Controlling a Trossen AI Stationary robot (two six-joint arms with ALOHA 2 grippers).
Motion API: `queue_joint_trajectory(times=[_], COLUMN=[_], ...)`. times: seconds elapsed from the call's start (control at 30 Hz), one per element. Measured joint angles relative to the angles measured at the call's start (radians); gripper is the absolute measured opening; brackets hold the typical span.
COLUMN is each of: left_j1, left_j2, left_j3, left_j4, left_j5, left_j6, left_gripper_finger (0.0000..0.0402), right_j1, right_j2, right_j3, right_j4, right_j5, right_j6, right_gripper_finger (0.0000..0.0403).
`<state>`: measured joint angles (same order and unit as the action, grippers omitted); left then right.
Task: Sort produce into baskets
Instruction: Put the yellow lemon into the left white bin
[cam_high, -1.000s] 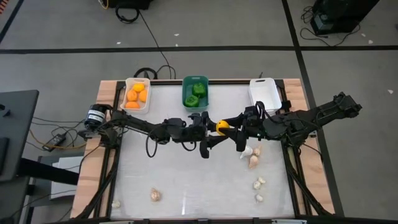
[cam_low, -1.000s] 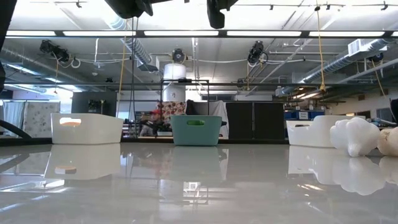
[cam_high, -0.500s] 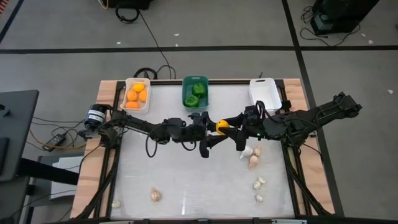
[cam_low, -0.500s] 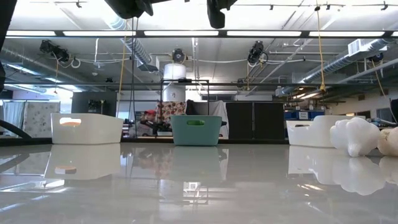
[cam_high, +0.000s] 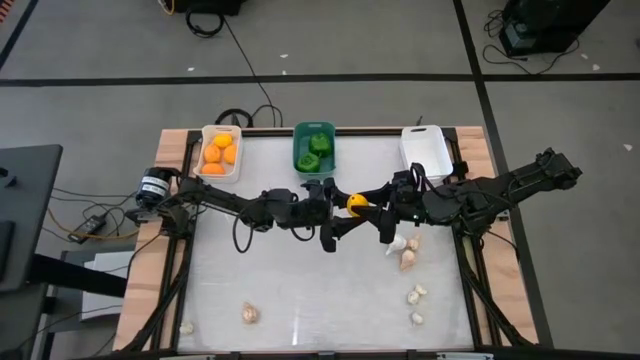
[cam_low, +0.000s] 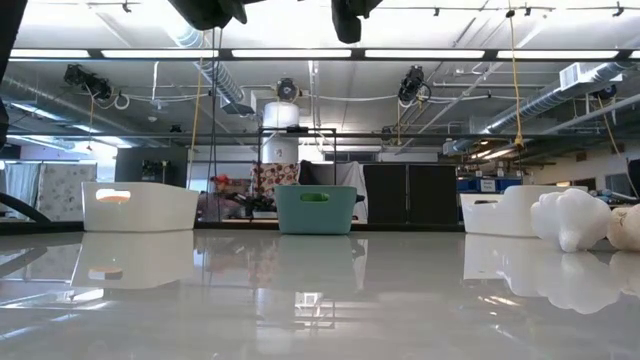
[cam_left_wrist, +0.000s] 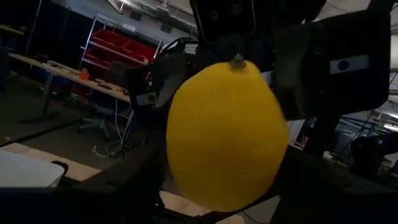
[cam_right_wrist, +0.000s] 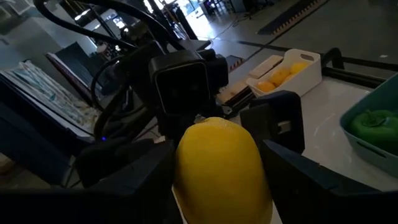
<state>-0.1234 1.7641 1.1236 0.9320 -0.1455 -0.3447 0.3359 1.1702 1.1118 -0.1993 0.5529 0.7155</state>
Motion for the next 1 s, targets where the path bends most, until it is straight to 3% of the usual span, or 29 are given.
queue_joint_trajectory(times=[0.3,0.57,0.77,1.0], left_j1=[0.008,0.051,0.141,0.283], left_j2=[0.0,-0.008,-0.073,-0.196], left_j3=[0.0,0.0,0.0,0.001], left_j4=[-0.001,-0.055,-0.298,-0.692], left_j5=[0.0,0.001,0.038,0.08], left_j6=[-0.008,-0.122,-0.229,-0.231], left_gripper_finger=[0.02,0.0211,0.0212,0.0213], right_j1=[0.0,-0.001,-0.001,-0.001], right_j2=[0.0,-0.025,-0.134,-0.206], right_j3=[0.0,-0.001,-0.001,-0.001], right_j4=[0.001,-0.123,-0.24,-0.444], right_j5=[0.023,0.055,0.159,0.19], right_j6=[0.006,-0.052,-0.016,0.136], right_gripper_finger=[0.0246,0.0295,0.0323,0.0312])
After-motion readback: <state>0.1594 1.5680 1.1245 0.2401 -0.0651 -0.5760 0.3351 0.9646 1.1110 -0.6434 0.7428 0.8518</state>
